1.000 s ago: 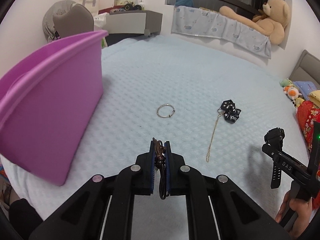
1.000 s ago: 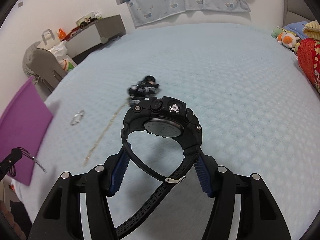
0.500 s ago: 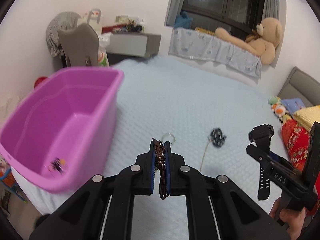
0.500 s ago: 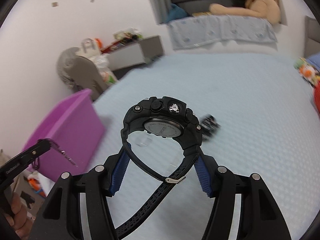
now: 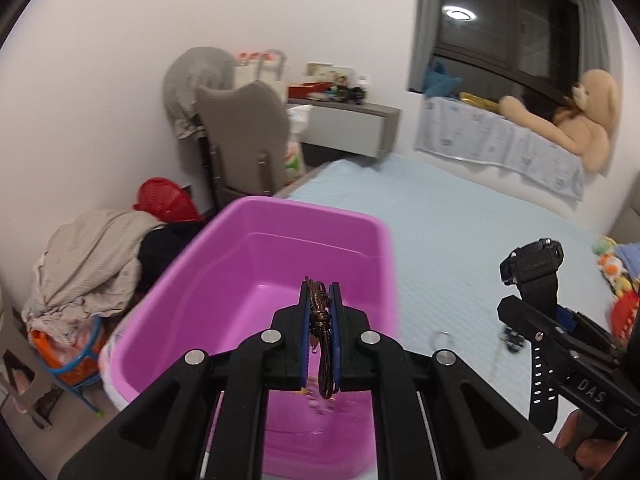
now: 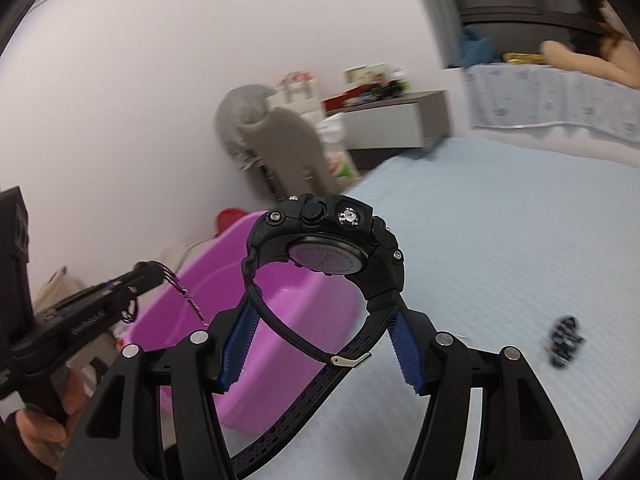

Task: Organize jewelry
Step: 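Carry necklace and watch into the pink tub and open both tools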

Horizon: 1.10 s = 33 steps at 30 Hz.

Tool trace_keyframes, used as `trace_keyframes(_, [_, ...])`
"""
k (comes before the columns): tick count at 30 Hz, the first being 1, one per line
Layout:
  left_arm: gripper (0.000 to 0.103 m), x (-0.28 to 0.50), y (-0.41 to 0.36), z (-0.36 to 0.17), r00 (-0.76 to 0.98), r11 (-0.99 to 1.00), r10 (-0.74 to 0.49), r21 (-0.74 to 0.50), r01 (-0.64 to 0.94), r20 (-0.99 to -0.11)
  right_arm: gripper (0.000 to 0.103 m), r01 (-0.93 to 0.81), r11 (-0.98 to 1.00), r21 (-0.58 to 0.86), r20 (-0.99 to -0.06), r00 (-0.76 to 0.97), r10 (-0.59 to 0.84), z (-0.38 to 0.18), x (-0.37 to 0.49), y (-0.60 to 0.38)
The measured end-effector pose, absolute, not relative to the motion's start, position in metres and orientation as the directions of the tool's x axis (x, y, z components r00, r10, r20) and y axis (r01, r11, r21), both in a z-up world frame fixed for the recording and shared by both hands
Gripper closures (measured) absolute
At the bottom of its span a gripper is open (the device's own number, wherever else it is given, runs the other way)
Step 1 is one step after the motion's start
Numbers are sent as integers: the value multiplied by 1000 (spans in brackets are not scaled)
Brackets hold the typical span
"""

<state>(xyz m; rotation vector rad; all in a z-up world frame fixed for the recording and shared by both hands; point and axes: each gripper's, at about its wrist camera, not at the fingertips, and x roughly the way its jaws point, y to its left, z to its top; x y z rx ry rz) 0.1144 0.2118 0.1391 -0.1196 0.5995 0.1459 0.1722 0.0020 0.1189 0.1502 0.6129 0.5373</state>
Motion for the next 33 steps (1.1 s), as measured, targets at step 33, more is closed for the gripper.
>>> trace_keyframes(33, [55, 181, 321, 50, 547, 921, 197, -38, -389, -814, 38, -542, 831, 124, -847, 379, 373, 44, 303, 188])
